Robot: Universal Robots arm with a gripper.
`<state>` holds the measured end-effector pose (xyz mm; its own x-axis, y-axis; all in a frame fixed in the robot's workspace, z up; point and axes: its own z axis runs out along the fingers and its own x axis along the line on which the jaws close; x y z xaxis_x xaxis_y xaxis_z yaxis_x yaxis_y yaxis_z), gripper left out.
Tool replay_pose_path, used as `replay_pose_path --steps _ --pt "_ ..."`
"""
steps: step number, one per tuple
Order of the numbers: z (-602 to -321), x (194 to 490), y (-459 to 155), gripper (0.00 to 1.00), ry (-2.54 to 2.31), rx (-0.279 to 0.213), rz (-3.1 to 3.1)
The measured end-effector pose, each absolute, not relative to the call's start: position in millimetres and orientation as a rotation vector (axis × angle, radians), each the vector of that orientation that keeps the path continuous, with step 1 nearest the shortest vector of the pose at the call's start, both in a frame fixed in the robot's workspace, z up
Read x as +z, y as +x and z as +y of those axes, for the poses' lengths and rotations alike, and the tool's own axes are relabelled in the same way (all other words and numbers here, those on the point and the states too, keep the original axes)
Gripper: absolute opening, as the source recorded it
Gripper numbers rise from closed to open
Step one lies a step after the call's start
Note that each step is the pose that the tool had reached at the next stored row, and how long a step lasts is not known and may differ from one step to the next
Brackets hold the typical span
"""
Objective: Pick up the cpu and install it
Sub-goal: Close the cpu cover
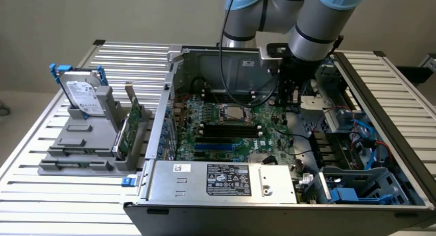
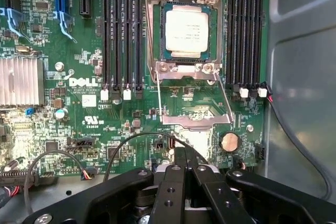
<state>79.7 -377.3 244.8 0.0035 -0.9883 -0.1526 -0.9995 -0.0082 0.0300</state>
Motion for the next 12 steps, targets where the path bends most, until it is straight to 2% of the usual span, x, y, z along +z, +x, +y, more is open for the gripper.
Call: replay_pose_path --steps 12 --pt "-375.0 242.4 79.6 0.11 -2.146 0.283 2.138"
